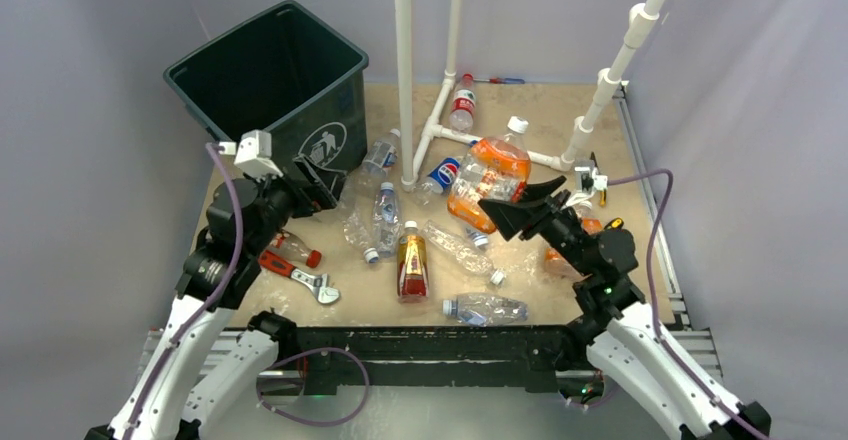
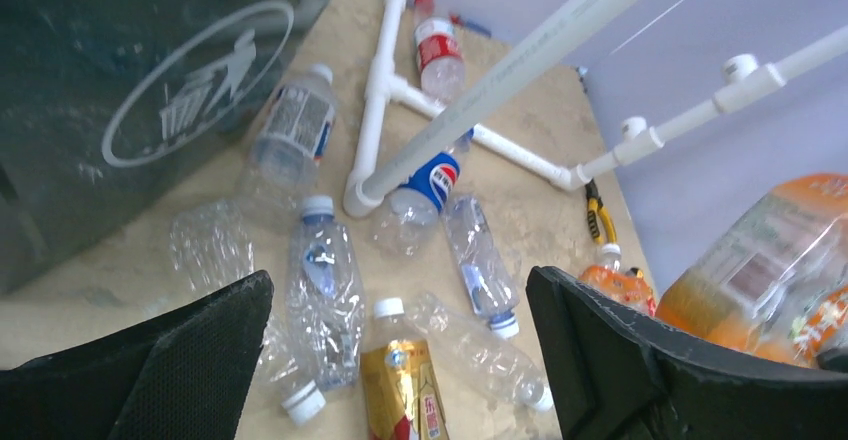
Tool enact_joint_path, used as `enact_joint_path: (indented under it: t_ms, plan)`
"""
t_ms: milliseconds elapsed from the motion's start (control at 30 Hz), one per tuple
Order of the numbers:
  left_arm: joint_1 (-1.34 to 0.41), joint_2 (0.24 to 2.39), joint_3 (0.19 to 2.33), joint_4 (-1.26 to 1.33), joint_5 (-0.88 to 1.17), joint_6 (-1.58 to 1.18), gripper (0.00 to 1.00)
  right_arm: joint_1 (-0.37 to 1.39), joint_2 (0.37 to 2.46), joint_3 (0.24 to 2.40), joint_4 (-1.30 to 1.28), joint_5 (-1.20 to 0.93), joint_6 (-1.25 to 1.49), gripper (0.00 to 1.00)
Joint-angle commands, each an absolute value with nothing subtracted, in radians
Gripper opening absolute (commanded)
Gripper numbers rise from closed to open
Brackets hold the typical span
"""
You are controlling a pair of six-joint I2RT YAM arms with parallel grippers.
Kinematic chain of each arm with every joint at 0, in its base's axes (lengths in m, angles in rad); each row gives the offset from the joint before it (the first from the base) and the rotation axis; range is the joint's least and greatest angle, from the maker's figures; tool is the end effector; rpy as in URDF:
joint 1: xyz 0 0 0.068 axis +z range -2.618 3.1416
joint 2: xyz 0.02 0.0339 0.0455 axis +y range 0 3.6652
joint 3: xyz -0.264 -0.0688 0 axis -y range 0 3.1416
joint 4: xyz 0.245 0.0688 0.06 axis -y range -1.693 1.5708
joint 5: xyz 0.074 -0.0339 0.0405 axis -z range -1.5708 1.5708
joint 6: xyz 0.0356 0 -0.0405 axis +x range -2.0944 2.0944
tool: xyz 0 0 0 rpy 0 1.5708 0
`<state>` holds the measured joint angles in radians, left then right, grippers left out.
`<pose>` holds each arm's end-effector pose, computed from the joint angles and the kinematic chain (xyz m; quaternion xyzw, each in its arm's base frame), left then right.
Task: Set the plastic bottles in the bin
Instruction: Pick up the plastic bottle at the center of the board.
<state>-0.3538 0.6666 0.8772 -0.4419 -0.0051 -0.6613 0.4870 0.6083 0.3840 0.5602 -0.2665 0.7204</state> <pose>0.1372 -0.0505 0.3615 -0.1216 0.7745 -0.3000 0.5435 0.1351 0.0822 0.3041 -0.0408 0.5825 0.5221 0.6216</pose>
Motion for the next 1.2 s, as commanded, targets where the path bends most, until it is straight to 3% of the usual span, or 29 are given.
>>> enact_joint_path:
  t_ms: [0,100,267,367,567,700,1167]
  plan:
    - [-0.355,0.63,0.954,-0.328,-0.046,-0.578,1.0,0.5,0.537,0.471,0.149,-0.448,0.46,0.37]
    - [-0.357,0.641,0.977,-0.231,0.051,-0.594,1.0,0.514,0.508,0.502,0.078,-0.54,0.421,0.36]
    - [-0.357,0.724,0.939,0.141,0.55,-0.684,0.99,0.547,0.483,0.512,0.072,-0.596,0.395,0.36]
    - [-0.378,0.804,0.971,0.175,0.708,-0.708,0.99,0.563,0.474,0.5,0.101,-0.584,0.386,0.35]
    - [-0.671,0.892,1.078,-0.142,0.402,-0.481,0.99,0.579,0.517,0.508,0.119,-0.561,0.376,0.29]
    - [-0.795,0.975,1.126,-0.177,0.303,-0.456,0.99,0.679,0.549,0.551,0.11,-0.446,0.346,0.29]
    - [-0.804,0.998,1.205,-0.226,0.171,-0.434,0.98,1.022,0.686,0.63,0.156,-0.096,0.247,0.28]
